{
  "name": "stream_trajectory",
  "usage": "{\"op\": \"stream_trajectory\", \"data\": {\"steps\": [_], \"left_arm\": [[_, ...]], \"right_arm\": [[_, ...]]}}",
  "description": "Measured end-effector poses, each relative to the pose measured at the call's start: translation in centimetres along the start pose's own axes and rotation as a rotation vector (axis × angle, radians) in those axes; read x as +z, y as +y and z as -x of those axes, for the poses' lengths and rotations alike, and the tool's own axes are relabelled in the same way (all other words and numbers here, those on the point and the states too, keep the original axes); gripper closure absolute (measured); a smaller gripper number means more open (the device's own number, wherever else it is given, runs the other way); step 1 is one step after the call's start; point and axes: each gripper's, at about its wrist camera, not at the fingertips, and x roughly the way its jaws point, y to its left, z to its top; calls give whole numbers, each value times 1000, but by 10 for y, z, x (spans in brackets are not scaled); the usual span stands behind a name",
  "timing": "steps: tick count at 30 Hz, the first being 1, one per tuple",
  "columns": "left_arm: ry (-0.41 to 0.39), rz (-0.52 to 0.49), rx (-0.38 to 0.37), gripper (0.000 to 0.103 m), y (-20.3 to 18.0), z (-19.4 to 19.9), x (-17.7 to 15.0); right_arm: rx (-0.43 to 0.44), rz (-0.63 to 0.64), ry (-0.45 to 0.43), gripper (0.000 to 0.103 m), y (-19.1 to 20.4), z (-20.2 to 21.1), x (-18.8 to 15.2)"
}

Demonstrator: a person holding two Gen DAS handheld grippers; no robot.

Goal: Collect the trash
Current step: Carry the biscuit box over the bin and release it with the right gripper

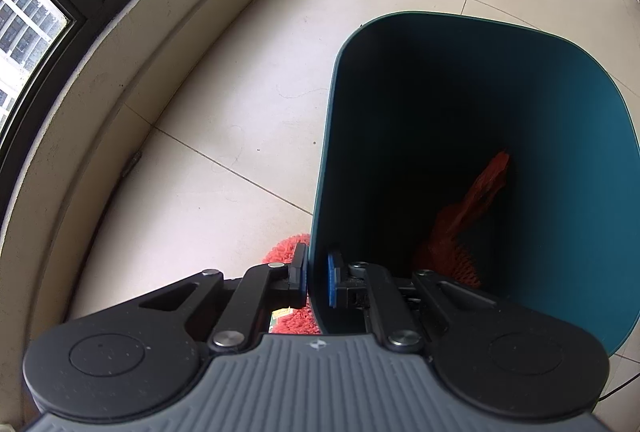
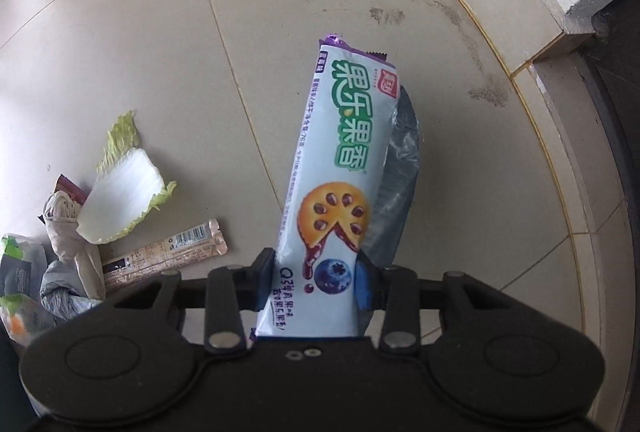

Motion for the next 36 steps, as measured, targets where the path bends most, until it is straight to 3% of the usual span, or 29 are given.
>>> {"op": "stream_trajectory", "data": {"steps": [4,7,14,20,25,30,36], "left_arm": [[8,1,-12,95,4,-1,-1],[12,-1,-15,94,5,-1,0],[15,10,-36,95,10,-1,3],[13,11,-62,95,16,-1,2],[14,17,-83,95,22,1,3],[15,21,-100,94,25,1,3],[9,11,-102,94,27,1,2]], "right_arm": [[10,134,-57,65,15,47,-7],[73,262,-122,65,41,92,-17],[363,540,-183,65,134,207,-62],[523,767,-234,65,215,275,-106],[520,906,-218,65,268,281,-136],[499,968,-192,65,310,273,-147],[394,1034,-144,64,359,238,-170]]}}
